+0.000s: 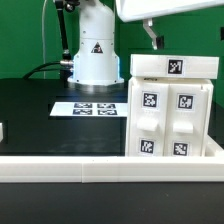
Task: Assemble cabinet
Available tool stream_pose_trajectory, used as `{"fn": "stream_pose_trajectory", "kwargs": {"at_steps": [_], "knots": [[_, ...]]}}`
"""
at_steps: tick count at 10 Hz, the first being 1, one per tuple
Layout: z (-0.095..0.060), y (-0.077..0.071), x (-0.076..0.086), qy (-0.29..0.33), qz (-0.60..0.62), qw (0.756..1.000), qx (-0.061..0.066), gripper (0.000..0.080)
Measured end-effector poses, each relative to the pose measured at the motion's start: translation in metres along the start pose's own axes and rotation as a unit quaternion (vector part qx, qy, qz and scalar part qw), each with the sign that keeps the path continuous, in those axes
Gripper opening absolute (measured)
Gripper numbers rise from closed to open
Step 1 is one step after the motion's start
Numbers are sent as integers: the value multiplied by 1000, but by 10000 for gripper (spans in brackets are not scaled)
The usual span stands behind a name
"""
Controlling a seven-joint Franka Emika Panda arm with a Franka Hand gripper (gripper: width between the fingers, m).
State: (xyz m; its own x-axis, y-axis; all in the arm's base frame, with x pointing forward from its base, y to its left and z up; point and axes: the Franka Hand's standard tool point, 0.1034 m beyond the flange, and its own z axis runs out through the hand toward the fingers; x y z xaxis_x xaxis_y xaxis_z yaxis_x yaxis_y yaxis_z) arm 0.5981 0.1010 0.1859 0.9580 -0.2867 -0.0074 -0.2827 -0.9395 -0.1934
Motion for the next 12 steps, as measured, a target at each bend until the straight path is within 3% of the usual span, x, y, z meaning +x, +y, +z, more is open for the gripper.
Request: {"fn": "stream_pose_trajectory", "kwargs": {"at_steps": [1, 2, 3, 8, 12], "knots": [[1, 0, -1, -4, -49, 999, -1, 797], [1, 1, -1, -9, -123, 992, -10, 797], [1, 0, -1, -21, -184, 982, -30, 797], [1, 3, 2, -22, -335, 941, -29, 797], [2, 6, 3, -32, -534, 844, -46, 797]]}}
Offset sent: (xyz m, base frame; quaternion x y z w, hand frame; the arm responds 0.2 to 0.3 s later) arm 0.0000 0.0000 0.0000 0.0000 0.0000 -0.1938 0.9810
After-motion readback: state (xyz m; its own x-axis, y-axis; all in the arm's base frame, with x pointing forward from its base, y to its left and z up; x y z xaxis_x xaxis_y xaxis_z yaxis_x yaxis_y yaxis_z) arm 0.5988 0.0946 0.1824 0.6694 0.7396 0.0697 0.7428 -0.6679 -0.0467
